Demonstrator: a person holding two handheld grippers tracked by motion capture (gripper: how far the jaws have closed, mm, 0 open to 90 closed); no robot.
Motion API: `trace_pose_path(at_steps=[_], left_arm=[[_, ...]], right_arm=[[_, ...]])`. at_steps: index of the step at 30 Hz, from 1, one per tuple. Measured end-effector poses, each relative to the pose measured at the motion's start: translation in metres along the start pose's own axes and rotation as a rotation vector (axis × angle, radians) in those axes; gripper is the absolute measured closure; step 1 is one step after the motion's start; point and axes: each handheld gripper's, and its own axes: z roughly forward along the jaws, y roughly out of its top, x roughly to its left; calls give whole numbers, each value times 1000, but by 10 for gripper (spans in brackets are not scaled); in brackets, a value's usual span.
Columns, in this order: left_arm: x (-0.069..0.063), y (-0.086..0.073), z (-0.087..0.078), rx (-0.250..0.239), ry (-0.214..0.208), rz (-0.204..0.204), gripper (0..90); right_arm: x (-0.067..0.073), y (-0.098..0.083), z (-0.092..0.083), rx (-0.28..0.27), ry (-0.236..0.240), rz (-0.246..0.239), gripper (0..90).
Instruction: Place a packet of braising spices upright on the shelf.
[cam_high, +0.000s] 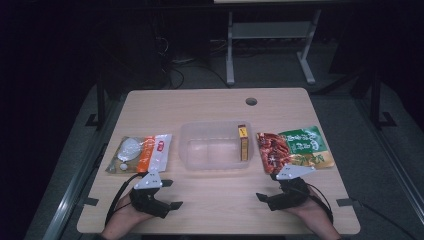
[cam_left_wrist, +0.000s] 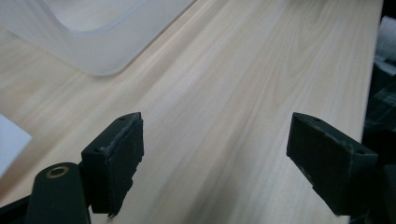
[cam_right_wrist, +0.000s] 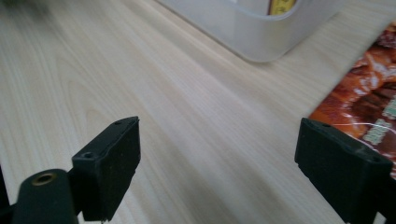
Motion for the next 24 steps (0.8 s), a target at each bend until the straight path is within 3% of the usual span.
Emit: trace_pose_path(at_steps=[4, 7, 12, 15, 20, 24], left_arm=[[-2, -1, -1, -2, 13, 0, 220], [-3, 0, 0, 10, 16, 8, 186], [-3, -1, 4, 48, -13, 5, 151], [-3, -1, 4, 42, -13, 5, 151], [-2, 0, 2, 44, -8, 15, 158], [-3, 1, 2, 32, -16, -8, 165]], right_arm=[[-4, 4, -3, 6, -21, 9, 194], [-9, 8, -4, 12, -41, 22, 212], [-21, 13, -4, 9, -82, 53, 241], [-31, 16, -6, 8, -110, 77, 257], [-50, 24, -7, -2, -137, 96, 411], [-64, 33, -6, -10, -172, 120, 568]])
